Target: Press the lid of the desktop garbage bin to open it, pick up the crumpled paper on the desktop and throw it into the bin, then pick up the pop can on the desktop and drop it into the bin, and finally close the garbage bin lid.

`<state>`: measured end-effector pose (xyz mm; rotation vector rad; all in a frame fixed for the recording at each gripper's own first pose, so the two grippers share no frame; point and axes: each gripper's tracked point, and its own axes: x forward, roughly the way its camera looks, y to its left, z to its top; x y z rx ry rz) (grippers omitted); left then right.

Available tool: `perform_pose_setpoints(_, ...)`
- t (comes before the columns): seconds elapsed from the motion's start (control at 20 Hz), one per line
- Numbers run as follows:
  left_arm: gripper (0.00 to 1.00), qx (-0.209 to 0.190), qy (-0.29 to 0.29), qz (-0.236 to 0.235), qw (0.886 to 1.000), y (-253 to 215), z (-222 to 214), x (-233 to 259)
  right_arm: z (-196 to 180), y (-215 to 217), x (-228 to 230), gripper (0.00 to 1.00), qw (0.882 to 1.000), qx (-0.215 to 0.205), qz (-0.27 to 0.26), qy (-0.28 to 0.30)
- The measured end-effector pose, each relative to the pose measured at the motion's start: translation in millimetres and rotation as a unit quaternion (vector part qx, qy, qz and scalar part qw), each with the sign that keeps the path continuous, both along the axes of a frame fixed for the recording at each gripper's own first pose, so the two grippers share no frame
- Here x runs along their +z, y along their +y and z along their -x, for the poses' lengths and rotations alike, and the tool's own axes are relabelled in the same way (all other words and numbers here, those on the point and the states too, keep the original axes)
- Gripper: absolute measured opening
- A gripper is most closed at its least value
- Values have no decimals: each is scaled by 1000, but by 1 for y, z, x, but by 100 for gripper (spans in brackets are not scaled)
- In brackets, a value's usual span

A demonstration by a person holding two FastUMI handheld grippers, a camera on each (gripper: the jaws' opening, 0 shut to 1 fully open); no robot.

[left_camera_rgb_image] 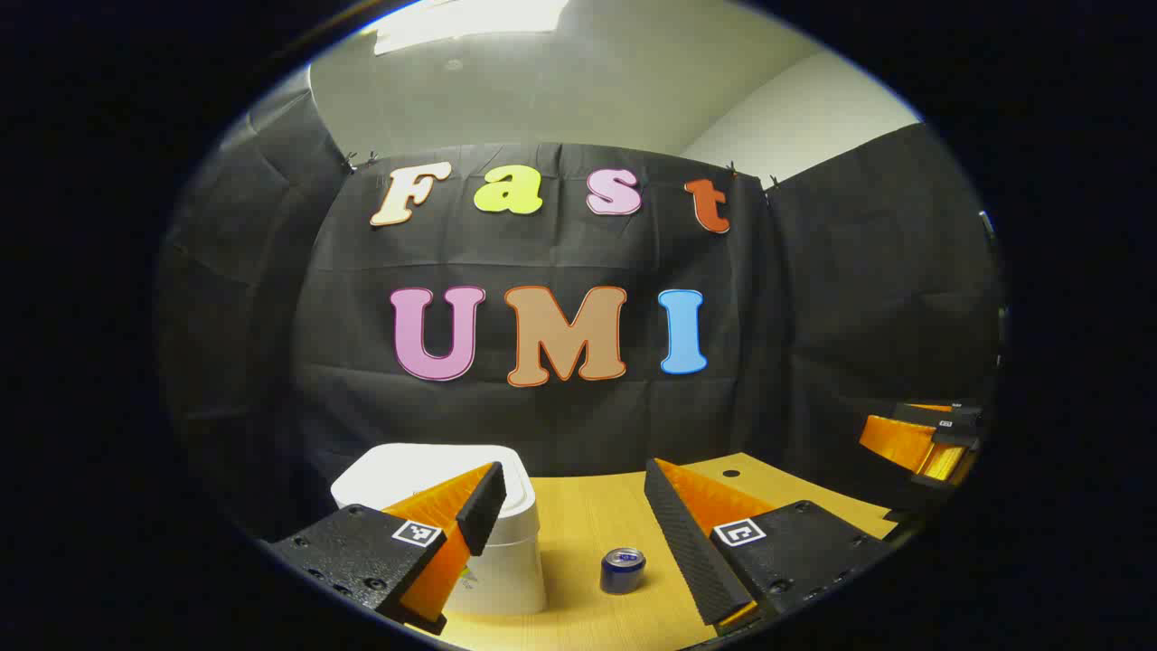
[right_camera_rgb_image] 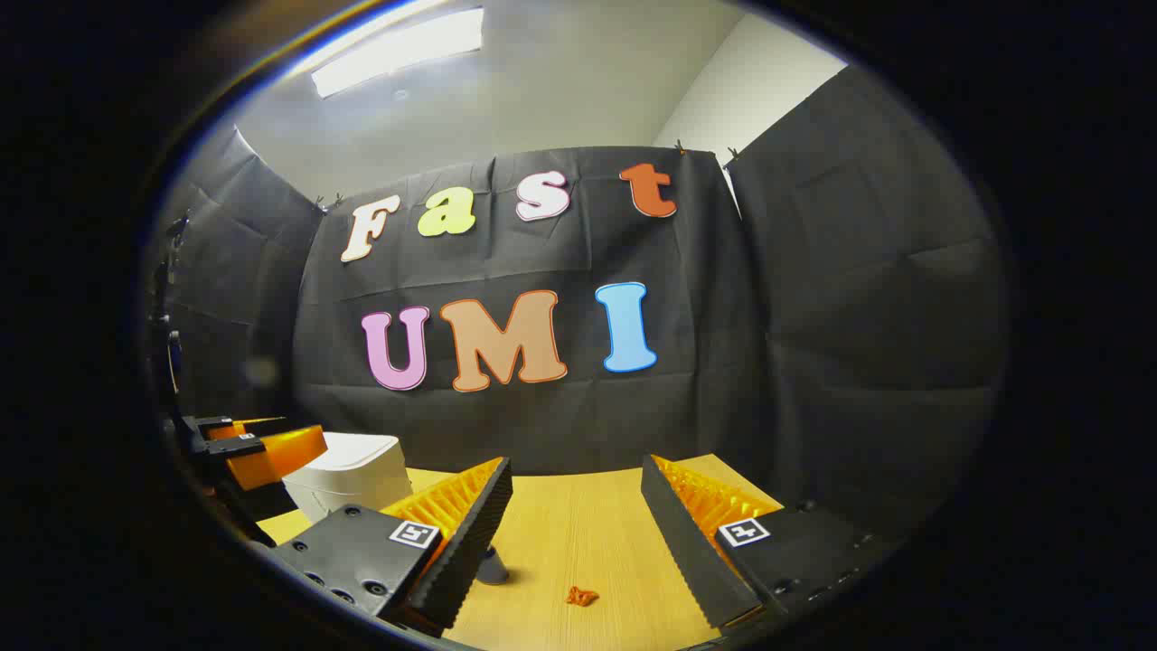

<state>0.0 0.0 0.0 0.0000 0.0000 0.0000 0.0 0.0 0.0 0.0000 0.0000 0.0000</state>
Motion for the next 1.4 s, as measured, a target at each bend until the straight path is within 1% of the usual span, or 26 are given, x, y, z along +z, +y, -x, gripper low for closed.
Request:
perform_pose_setpoints(0.25, 93, 16, 3, -9, 1000, 5, 3, -2, 1, -7, -4, 96, 1000, -10, 15, 5)
perform_pose_setpoints(0.55, 92, 26, 5, 3, 1000, 6, 5, -4, 4, -17, -7, 96, 1000, -20, 11, 6)
perform_pose_setpoints(0.7, 93, 31, 7, 2, 999, 7, 7, -5, 5, -23, -5, 96, 1000, -25, 10, 3)
perform_pose_setpoints(0.95, 93, 26, 8, 3, 1000, 3, 10, -6, 7, -31, -4, 96, 999, -32, 12, -3)
perform_pose_setpoints(1.15, 93, 20, 3, 2, 1000, -4, 15, -4, 6, -30, -7, 96, 1000, -26, 11, 2)
perform_pose_setpoints(1.4, 93, 33, -2, -9, 999, 2, 15, -1, 5, -28, -9, 96, 1000, -18, 10, 6)
